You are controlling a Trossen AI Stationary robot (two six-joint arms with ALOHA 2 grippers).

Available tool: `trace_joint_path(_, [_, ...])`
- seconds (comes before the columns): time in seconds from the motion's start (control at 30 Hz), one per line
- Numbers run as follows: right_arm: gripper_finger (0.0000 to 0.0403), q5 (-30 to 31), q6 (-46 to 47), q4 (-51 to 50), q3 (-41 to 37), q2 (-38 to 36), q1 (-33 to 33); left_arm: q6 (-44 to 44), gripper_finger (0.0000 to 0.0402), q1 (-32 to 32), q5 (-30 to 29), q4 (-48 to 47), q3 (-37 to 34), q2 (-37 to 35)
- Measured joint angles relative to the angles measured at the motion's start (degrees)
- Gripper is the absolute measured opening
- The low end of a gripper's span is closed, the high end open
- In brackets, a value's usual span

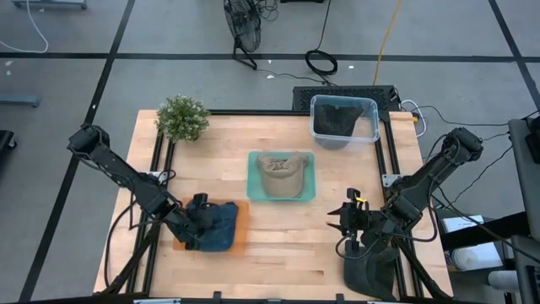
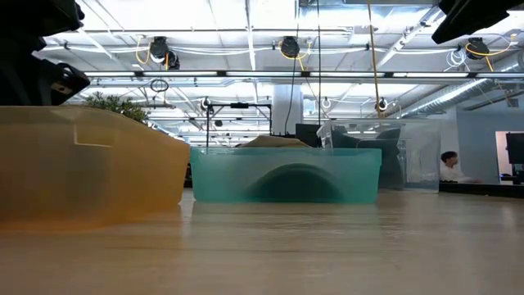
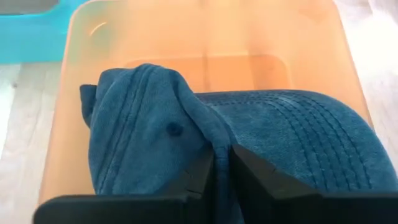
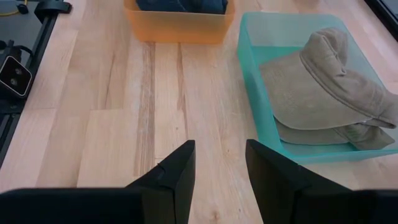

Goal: Pick & Place hat
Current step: Put the blue cap into the orange bin

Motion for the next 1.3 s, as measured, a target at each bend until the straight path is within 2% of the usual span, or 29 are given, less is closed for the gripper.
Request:
trace_joint_path(0.43, [0.013,0.0,0.68,0.02,0.0,0.0,0.0,-2.76,0.0071,-1.54,-0.96,-0.47,-0.04,1.42])
trace_joint_path(0.53, [0.013,0.0,1.22,0.02,0.0,0.0,0.0,-3.12,0.01,-1.52,-1.31,-0.57,0.0,3.48])
trace_joint_path(0.7, [0.013,0.0,1.25,0.02,0.0,0.0,0.0,-2.96,0.0179,-1.45,-2.6,-1.05,0.46,4.34])
trace_joint_path(0.83, [0.013,0.0,1.25,0.02,0.0,0.0,0.0,-1.71,0.0237,-1.48,-0.34,-3.7,3.24,4.2])
trace_joint_path(0.97, [0.013,0.0,1.25,0.02,0.0,0.0,0.0,-3.99,0.0269,-1.8,0.32,-5.87,4.01,5.06])
trace_joint_path(1.2, [0.013,-0.15,1.73,0.72,-1.9,0.0,0.0,-3.49,0.0261,-3.79,-1.91,-6.78,4.32,5.89])
trace_joint_path(1.3, [0.013,-0.21,1.67,2.79,-3.78,0.0,0.0,-2.36,0.0248,-3.67,-1.41,-11.91,6.57,4.36])
